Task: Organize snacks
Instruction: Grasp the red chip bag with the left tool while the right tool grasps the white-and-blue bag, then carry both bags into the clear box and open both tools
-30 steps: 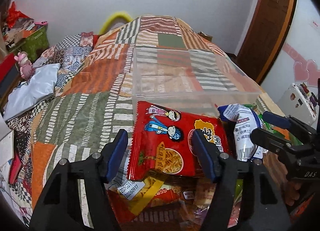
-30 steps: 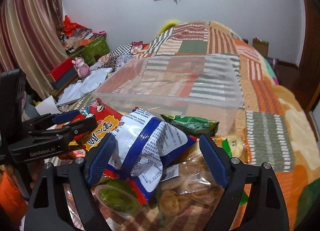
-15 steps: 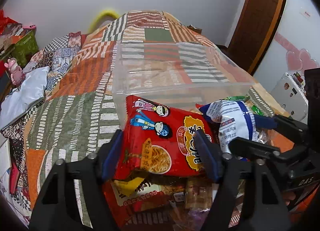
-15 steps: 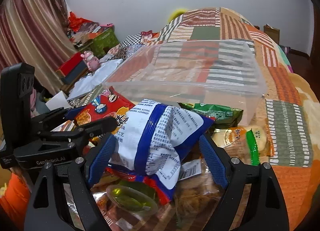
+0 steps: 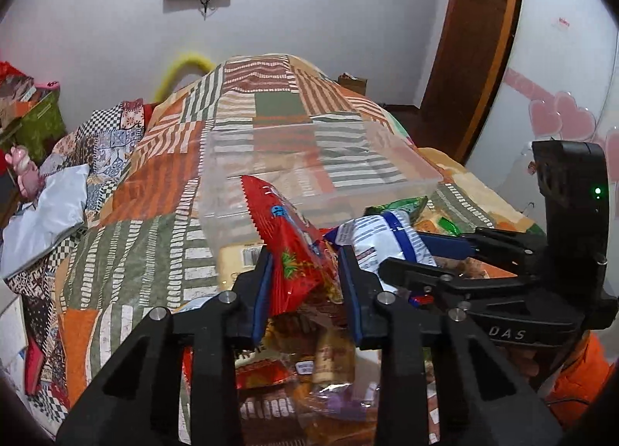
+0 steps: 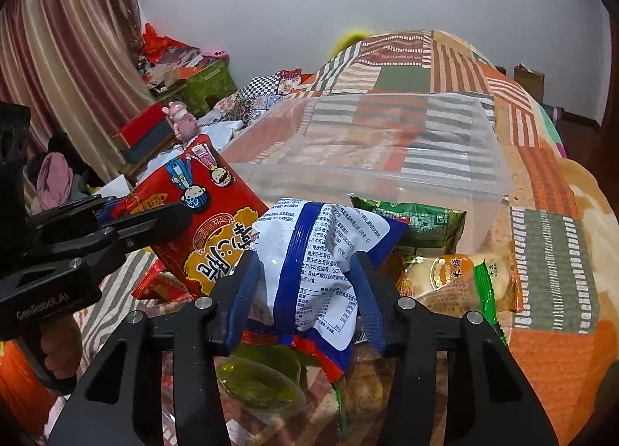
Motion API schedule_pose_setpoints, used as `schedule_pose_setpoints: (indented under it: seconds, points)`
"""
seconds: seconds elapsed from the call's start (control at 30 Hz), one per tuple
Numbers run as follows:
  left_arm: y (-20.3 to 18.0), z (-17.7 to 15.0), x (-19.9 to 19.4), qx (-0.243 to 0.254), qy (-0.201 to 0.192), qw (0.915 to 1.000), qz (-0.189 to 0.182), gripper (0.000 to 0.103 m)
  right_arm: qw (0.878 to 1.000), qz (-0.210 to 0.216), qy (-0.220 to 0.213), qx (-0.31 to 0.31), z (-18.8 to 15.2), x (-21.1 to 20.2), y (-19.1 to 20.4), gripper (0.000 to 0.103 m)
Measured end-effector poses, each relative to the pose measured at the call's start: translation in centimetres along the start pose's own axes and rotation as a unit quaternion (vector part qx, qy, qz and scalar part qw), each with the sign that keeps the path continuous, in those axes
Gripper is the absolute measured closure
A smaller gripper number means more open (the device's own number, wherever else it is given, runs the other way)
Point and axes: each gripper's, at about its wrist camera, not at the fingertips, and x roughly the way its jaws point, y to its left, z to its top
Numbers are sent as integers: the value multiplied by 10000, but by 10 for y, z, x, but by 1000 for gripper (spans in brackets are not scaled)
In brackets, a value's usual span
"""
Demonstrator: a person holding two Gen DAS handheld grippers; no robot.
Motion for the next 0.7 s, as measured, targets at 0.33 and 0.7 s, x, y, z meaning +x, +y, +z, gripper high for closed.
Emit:
schedule_pose_setpoints:
  seconds: [0.33,0.7]
  points:
    - [2,-9,33,-252,490,9985,71,51,9998,65,152,125,-2,3,-1,43]
    - [5,-6,18,-441,226,9986,-171,73,10000,47,15,-18,-2,2,6,60]
